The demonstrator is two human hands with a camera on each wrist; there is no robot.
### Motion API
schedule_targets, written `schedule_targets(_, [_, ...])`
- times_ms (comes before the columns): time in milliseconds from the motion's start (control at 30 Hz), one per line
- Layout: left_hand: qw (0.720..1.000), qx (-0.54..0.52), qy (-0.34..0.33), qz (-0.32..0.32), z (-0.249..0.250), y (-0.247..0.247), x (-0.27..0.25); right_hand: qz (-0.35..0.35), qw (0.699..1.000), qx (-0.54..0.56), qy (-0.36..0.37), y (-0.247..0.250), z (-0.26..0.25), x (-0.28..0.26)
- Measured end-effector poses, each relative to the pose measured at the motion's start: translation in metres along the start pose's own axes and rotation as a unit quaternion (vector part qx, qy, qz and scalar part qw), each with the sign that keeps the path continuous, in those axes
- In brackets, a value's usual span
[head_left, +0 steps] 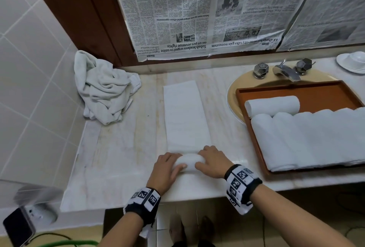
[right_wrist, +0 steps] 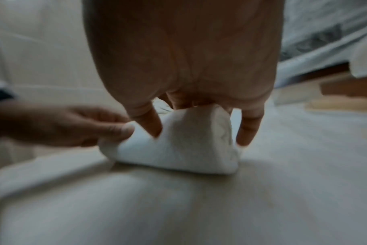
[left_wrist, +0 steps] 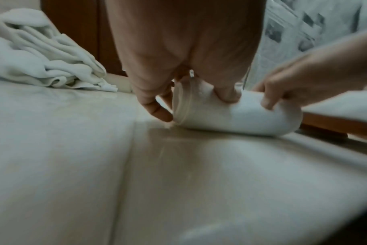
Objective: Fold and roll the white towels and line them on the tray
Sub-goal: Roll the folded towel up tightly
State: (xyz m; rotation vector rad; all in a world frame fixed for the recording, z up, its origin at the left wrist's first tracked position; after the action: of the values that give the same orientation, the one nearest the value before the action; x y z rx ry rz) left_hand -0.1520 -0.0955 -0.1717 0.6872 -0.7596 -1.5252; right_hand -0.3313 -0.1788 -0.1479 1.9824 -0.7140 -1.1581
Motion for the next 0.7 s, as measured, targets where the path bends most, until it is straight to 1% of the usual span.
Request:
schedule_targets(33, [1.000, -0.020, 0.009, -0.007, 0.000, 0.002, 0.003, 0.063, 0.997, -0.033, 0.019, 0.001, -0.001, -0.004])
schedule_targets(67, [0.999, -0.039, 0.017, -0.010, 0.000, 0.005, 0.007, 0.136, 0.988, -0.067, 0.041, 0.004, -0.004, -0.009])
schedule_targets(100, [0.998, -0.058, 0.022, -0.010, 0.001, 0.008, 0.010, 0.182, 0.977, -0.091, 0.061, 0.004, -0.008, -0.013])
schedule_targets(133, [0.997, -0.073, 0.025, -0.008, 0.001, 0.012, 0.013, 0.216, 0.968, -0.102, 0.079, 0.001, -0.009, -0.016])
schedule_targets(167, [0.996, -0.083, 0.031, -0.009, 0.001, 0.015, 0.016, 0.229, 0.963, -0.106, 0.093, -0.003, -0.010, -0.018])
schedule_targets(233, [0.994, -0.096, 0.058, -0.014, 0.001, 0.019, 0.021, 0.219, 0.963, -0.114, 0.110, -0.012, -0.007, -0.019])
schedule_targets(333, [0.986, -0.110, 0.118, 0.028, 0.001, 0.022, 0.022, 0.202, 0.966, -0.111, 0.121, -0.014, -0.003, -0.015])
schedule_targets(400, [0.987, -0.088, 0.123, 0.047, 0.005, 0.019, 0.020, 0.191, 0.969, -0.099, 0.120, -0.012, -0.002, -0.010])
schedule_targets(433, [0.989, -0.073, 0.120, 0.045, 0.009, 0.017, 0.019, 0.184, 0.971, -0.095, 0.117, -0.009, -0.002, -0.006])
schedule_targets(500, [0.990, -0.044, 0.131, 0.024, 0.015, 0.014, 0.016, 0.155, 0.978, -0.082, 0.115, -0.001, -0.003, 0.001])
schedule_targets(567, [0.988, -0.018, 0.156, -0.003, 0.016, 0.014, 0.015, 0.098, 0.989, -0.053, 0.093, 0.006, -0.002, 0.006])
schedule_targets(633, [0.984, -0.014, 0.177, -0.029, 0.016, 0.018, 0.016, 0.050, 0.996, -0.025, 0.068, 0.011, -0.001, 0.009])
schedule_targets(667, [0.984, -0.004, 0.174, -0.042, 0.015, 0.019, 0.017, 0.033, 0.998, -0.015, 0.058, 0.012, 0.000, 0.011])
schedule_targets(700, [0.986, 0.021, 0.158, -0.054, 0.016, 0.020, 0.018, 0.017, 0.999, -0.008, 0.049, 0.014, 0.001, 0.012])
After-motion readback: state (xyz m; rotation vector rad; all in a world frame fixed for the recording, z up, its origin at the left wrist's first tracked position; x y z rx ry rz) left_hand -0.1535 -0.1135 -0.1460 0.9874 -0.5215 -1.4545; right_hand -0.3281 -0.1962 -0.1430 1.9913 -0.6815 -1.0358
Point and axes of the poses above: each hand's wrist, its own x-axis towards the middle knuckle, its own y-axis out of the back of the hand, z = x × y, the point moved 4 cm from there along x, towards the middle knuckle, and after that the axes turned 8 degrees about -y, right-handed, at the moved point
